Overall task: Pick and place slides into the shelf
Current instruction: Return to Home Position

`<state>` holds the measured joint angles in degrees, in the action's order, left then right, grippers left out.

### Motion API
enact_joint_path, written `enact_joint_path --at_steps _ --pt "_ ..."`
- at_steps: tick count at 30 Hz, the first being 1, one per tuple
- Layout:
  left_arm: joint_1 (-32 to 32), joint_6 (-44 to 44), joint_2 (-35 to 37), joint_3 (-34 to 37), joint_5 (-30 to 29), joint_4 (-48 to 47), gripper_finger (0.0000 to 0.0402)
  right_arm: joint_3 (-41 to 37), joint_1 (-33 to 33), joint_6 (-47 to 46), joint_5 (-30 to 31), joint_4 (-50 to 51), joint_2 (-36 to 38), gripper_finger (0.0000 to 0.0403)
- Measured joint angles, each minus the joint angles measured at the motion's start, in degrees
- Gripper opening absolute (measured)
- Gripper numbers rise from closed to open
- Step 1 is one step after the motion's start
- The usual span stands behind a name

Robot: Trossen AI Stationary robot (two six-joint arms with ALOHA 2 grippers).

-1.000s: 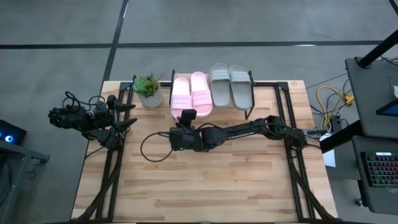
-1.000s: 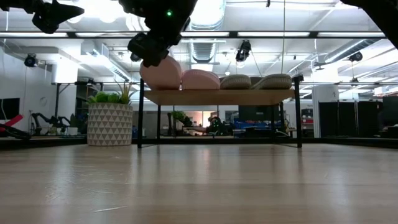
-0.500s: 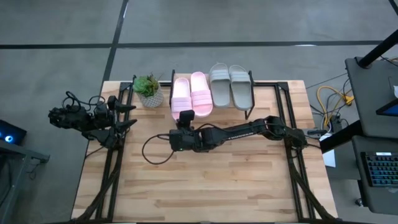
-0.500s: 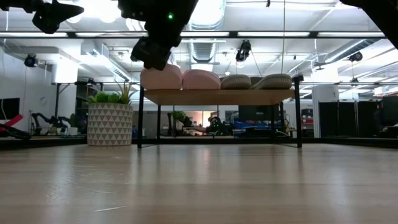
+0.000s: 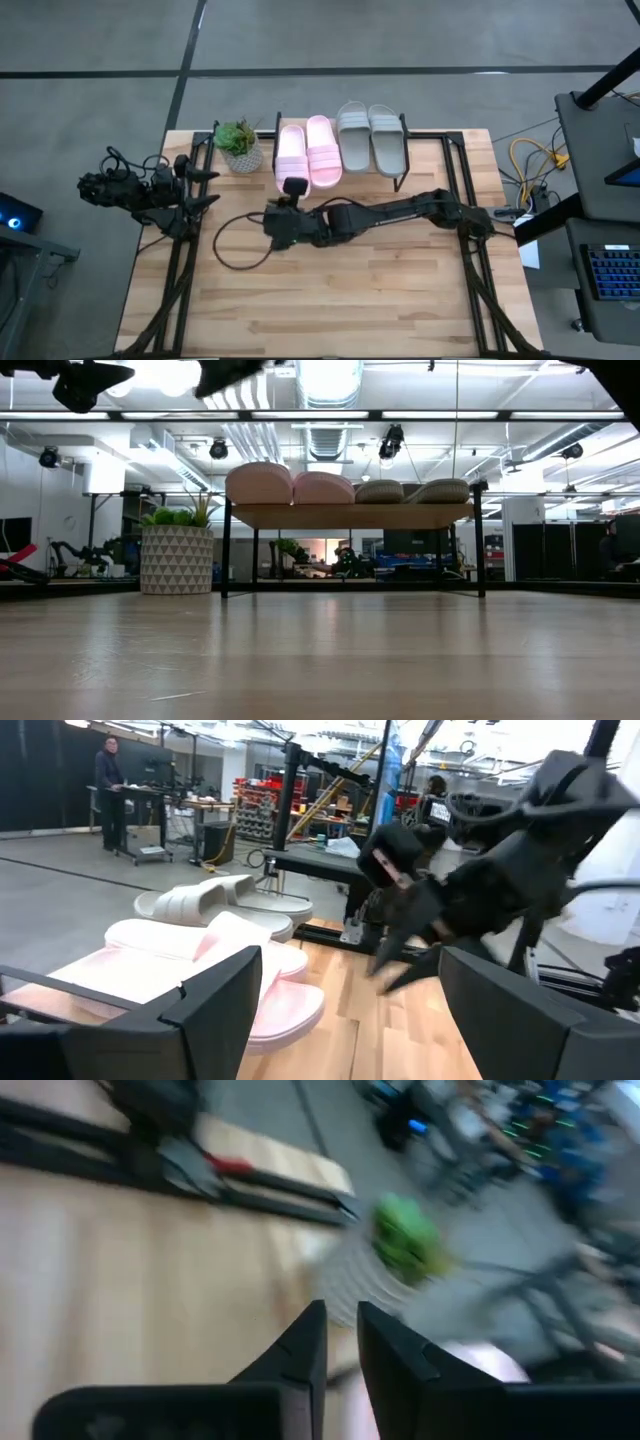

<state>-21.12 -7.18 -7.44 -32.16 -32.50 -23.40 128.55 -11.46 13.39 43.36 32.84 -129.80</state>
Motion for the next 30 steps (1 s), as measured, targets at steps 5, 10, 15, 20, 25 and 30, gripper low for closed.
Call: enact_joint_path --at_steps 5,10,15,20,25,30 --pt "0.00 0.58 0.00 0.00 0.82 0.00 0.0290 3.99 -3.56 -1.52 -4.38 1.21 0.06 0.0022" --pt "0.00 3.45 0.00 0.00 0.90 -0.04 0.0289 4.49 -8.13 -6.60 -2.72 5.11 2.91 0.0009" --pt "0.00 3.75 -0.02 0.36 1.03 -0.08 0.0260 0.33 -14.08 -11.30 7.07 9.87 8.65 0.0008" --pt "0.00 5.04 -0.16 0.44 1.08 0.10 0.0211 -10.30 -20.76 -17.07 16.20 10.10 16.01 0.0008" --pt "0.00 5.29 -0.35 0.44 1.08 0.42 0.0174 -28.76 -23.70 -29.53 16.67 9.23 25.70 0.0008" --pt "0.02 6.12 -0.39 0.46 1.06 0.48 0.0147 -51.03 -23.55 -33.98 15.21 -5.19 33.70 0.0008"
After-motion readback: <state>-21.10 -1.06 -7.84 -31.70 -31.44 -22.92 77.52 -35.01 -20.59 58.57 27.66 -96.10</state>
